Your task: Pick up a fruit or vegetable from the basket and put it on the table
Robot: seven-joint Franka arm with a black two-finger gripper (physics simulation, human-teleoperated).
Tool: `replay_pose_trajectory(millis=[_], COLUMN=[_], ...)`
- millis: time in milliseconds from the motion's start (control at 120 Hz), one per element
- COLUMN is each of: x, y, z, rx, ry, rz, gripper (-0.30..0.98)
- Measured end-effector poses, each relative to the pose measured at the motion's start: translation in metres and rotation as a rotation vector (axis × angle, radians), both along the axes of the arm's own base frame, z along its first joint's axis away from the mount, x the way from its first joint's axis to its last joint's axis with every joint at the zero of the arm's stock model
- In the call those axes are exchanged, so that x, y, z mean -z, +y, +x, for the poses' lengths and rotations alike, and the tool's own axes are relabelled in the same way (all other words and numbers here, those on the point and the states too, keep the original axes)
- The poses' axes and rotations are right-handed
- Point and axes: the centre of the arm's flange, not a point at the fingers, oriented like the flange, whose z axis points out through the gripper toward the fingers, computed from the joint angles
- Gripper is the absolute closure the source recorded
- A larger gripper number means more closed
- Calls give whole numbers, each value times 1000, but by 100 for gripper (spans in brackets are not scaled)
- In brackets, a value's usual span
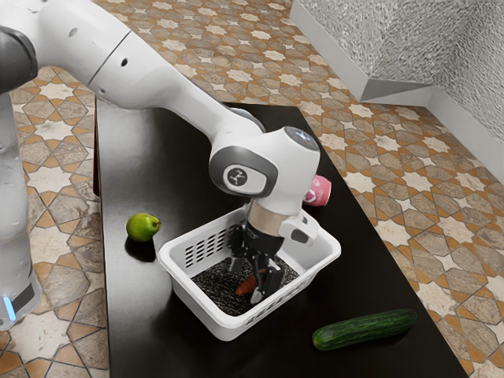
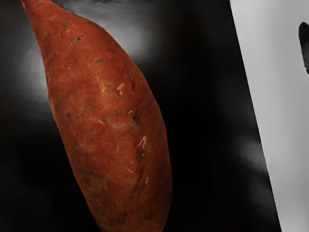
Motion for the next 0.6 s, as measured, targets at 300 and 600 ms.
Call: replay_pose_trajectory(millis=[300, 600], x=[-2, 9], y=[4, 11], z=[6, 14], rx=[3, -5], ry=[-34, -45], rz=[-4, 4], gripper=[4, 8])
